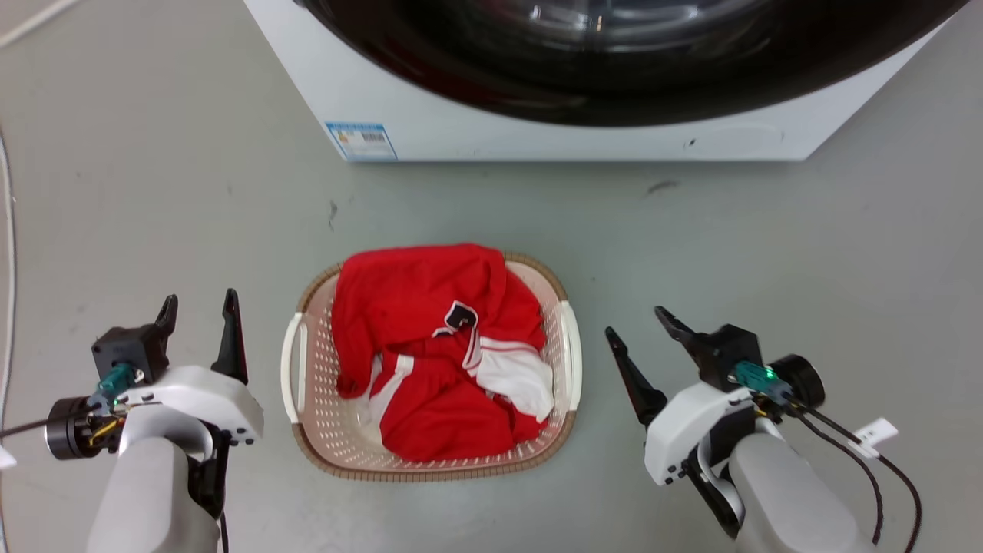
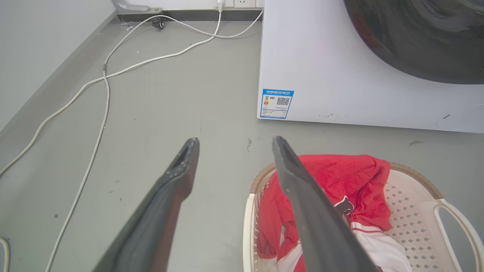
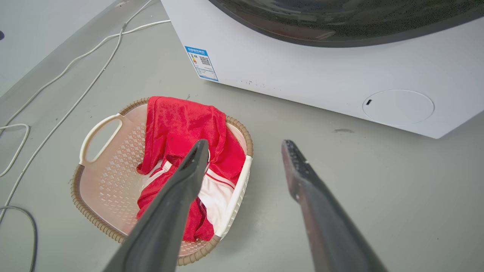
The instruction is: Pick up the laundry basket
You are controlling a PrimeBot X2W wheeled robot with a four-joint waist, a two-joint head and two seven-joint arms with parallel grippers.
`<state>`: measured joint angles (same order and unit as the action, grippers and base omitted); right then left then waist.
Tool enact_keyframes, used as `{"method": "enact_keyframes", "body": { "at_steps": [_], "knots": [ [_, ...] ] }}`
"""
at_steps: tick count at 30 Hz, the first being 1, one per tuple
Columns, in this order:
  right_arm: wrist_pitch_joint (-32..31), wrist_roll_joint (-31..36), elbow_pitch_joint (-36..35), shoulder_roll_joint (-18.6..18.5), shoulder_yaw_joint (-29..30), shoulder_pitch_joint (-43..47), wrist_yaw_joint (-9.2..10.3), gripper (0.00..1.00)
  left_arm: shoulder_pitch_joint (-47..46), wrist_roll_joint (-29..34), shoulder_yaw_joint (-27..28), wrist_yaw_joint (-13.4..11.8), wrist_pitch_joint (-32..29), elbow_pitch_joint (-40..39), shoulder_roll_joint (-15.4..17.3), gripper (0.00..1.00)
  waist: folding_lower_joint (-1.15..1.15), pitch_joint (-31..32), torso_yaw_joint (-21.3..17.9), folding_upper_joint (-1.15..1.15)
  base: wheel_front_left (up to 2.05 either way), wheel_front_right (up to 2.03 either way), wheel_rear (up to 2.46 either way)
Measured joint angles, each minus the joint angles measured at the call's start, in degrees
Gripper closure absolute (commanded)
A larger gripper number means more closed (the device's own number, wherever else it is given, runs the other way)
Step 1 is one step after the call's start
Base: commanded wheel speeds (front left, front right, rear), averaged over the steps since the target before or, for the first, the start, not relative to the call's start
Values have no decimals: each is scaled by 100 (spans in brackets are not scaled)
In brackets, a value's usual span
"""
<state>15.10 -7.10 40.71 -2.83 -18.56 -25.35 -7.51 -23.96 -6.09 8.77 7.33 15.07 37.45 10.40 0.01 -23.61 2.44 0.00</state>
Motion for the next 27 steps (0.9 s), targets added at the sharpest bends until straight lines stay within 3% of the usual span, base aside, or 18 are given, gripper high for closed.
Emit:
{"method": "enact_keyframes", "body": {
  "at_steps": [11, 27],
  "knots": [
    [-1, -147, 1123, -1, -542, -928, 0, 0, -786, -221, -534, 8, 0, 1139, 278, 0, 0, -839, 10, 0, 0, 0, 0],
    [-1, -598, 1859, -1, -1059, -1703, 0, 0, -1575, -798, -1426, 9, 0, 1958, 411, 0, 0, -1806, 140, 0, 0, 0, 0]
  ]
}}
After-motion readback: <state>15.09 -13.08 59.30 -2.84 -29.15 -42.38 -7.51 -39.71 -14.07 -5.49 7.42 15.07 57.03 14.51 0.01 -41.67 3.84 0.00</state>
